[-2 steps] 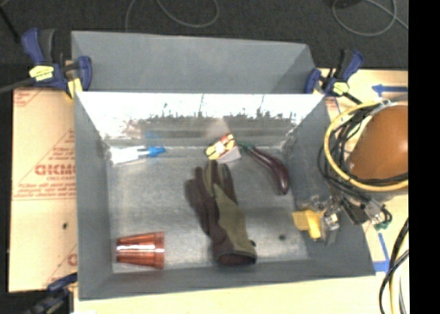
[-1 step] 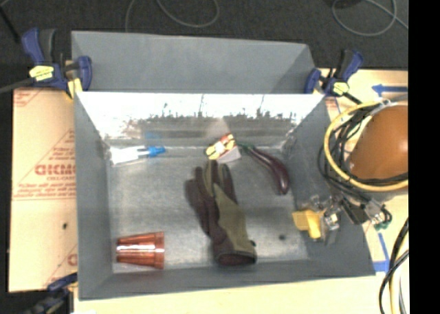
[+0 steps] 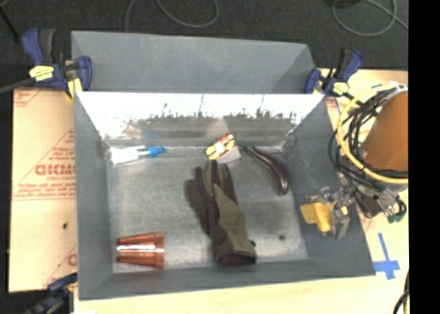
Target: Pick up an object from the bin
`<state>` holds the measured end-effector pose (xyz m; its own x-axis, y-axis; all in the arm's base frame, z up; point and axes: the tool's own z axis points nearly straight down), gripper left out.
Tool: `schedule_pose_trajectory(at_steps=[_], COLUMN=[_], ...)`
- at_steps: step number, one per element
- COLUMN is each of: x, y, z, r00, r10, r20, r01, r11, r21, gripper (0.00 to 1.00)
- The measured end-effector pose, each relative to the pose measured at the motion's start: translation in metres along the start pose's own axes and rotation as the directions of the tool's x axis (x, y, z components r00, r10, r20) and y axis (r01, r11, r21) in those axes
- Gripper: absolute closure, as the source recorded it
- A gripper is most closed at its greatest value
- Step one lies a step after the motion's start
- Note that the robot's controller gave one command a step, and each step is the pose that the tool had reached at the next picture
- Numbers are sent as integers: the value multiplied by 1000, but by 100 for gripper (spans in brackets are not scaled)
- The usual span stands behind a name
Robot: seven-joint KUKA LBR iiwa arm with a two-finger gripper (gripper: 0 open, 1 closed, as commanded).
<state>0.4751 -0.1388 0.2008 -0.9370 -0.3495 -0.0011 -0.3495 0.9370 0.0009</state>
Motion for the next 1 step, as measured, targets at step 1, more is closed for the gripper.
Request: schedule_pose_trajectory(at_steps=[1], x=[-10], y=[-2], z=[-70], r00=[1000], r10=[1], r20=[4], r01=[-1], r11=[1000], r21=[3], gripper=[100])
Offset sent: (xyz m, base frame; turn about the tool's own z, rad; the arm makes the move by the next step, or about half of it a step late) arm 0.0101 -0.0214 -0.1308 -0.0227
